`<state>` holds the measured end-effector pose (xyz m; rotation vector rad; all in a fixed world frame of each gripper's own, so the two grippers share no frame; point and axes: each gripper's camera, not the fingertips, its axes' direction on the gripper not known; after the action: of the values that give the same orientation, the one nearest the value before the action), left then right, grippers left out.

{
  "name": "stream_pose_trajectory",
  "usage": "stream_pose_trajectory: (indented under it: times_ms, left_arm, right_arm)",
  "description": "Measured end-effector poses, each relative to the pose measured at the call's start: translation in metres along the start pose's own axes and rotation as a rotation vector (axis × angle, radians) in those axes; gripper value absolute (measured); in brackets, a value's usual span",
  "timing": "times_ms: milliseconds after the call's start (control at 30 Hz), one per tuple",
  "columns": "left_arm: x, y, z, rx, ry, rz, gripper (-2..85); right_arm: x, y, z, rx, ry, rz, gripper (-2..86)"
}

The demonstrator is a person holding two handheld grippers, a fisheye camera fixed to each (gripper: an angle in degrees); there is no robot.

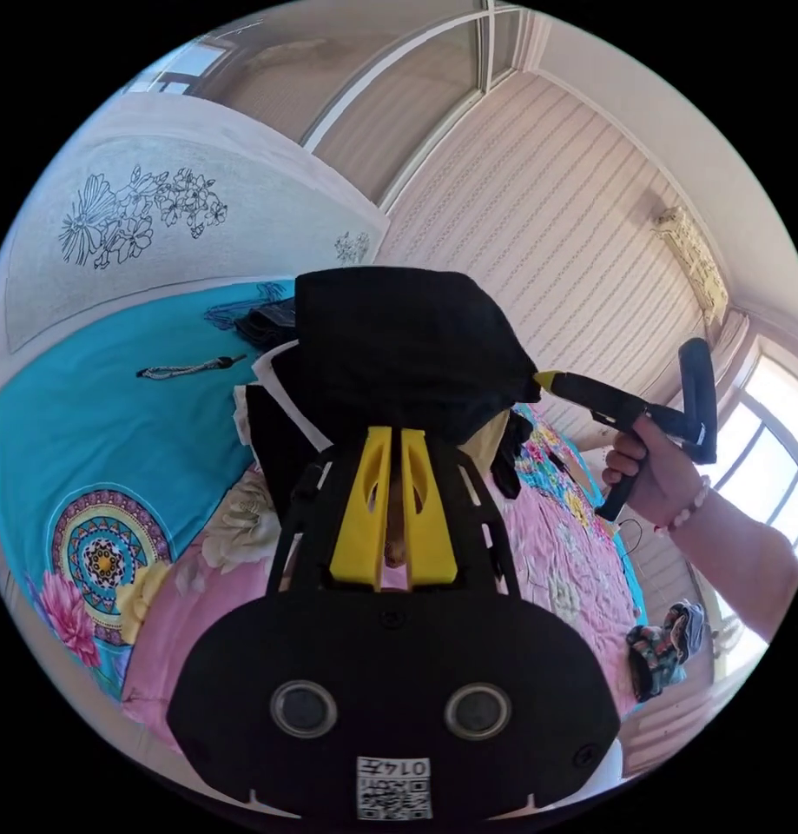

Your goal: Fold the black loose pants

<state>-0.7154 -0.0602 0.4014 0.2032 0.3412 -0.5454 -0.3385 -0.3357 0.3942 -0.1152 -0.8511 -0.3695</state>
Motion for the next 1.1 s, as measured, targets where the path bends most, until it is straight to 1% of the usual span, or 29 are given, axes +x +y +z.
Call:
stream_pose_trajectory:
  times_ms: [67,133,200,267,300,333,400,467,500,567,600,633,667,700,733,767,833,900,933,1033,1067,1100]
  left_arm:
    - [0.018,-0.014,-0.036,0.066,0.065,0.057,-0.8]
    - [0.040,-0.021,-0.065,0.099,0.089,0.133,-0.9]
    - [0.063,-0.020,-0.091,0.100,0.131,0.212,-0.9]
    - [0.089,0.007,-0.123,0.079,0.248,0.283,-0.9]
    - [0.094,0.019,-0.129,0.064,0.277,0.294,-0.9]
    - [0.102,0.047,-0.138,0.027,0.331,0.303,-0.9]
    - [0.110,0.101,-0.142,-0.075,0.406,0.287,-0.9]
    - [0.110,0.189,-0.126,-0.279,0.450,0.168,-0.9]
    - [0.108,0.214,-0.119,-0.348,0.448,0.123,-0.9]
    - [0.099,0.307,-0.084,-0.661,0.398,-0.053,-0.9]
    - [0.099,0.327,-0.078,-0.731,0.380,-0.072,-0.9]
    - [0.098,0.350,-0.075,-0.782,0.370,-0.140,-0.9]
    - [0.100,0.353,-0.077,-0.777,0.417,-0.174,-0.9]
    - [0.101,0.350,-0.079,-0.763,0.421,-0.172,-0.9]
    - [0.106,0.342,-0.082,-0.737,0.387,-0.139,-0.9]
    - [0.112,0.335,-0.084,-0.728,0.343,-0.082,-0.9]
    - [0.117,0.328,-0.087,-0.727,0.313,-0.045,-0.8]
    - [0.120,0.327,-0.093,-0.708,0.315,-0.054,-0.8]
    - [0.122,0.331,-0.100,-0.700,0.318,-0.064,-0.8]
    - [0.128,0.349,-0.114,-0.715,0.291,-0.052,-0.8]
    - [0.130,0.358,-0.119,-0.720,0.289,-0.059,-0.8]
    - [0.131,0.362,-0.122,-0.720,0.291,-0.066,-0.8]
  right_arm:
    - [0.009,0.002,-0.033,0.071,-0.046,-0.016,-0.7]
    - [0.015,0.009,-0.060,0.111,-0.083,-0.039,-0.9]
    - [0.021,0.025,-0.085,0.128,-0.123,-0.045,-0.9]
    - [0.028,0.069,-0.119,0.165,-0.150,-0.046,-0.9]
    - [0.031,0.084,-0.127,0.172,-0.156,-0.040,-0.9]
    - [0.038,0.118,-0.141,0.174,-0.163,-0.009,-0.9]
    - [0.051,0.178,-0.155,0.126,-0.156,0.074,-0.9]
    - [0.064,0.275,-0.161,0.012,-0.075,0.211,-0.8]
    - [0.066,0.300,-0.160,-0.042,-0.040,0.252,-0.8]
    - [0.068,0.402,-0.144,-0.311,0.088,0.446,-0.5]
    - [0.067,0.425,-0.140,-0.371,0.110,0.485,-0.5]
    - [0.060,0.460,-0.138,-0.444,0.114,0.541,-0.3]
    - [0.051,0.480,-0.140,-0.462,0.108,0.566,-0.2]
    - [0.045,0.485,-0.142,-0.456,0.099,0.566,-0.1]
    - [0.036,0.489,-0.146,-0.425,0.084,0.542,0.2]
    - [0.028,0.487,-0.147,-0.393,0.077,0.500,0.6]
    - [0.018,0.478,-0.142,-0.360,0.063,0.409,1.8]
    - [0.009,0.465,-0.129,-0.352,0.044,0.322,4.8]
    - [0.002,0.454,-0.119,-0.356,0.028,0.255,8.2]
    - [-0.026,0.428,-0.092,-0.291,0.004,0.079,12.8]
    - [-0.041,0.420,-0.078,-0.290,-0.026,0.004,14.9]
    - [-0.048,0.416,-0.071,-0.305,-0.040,-0.025,16.0]
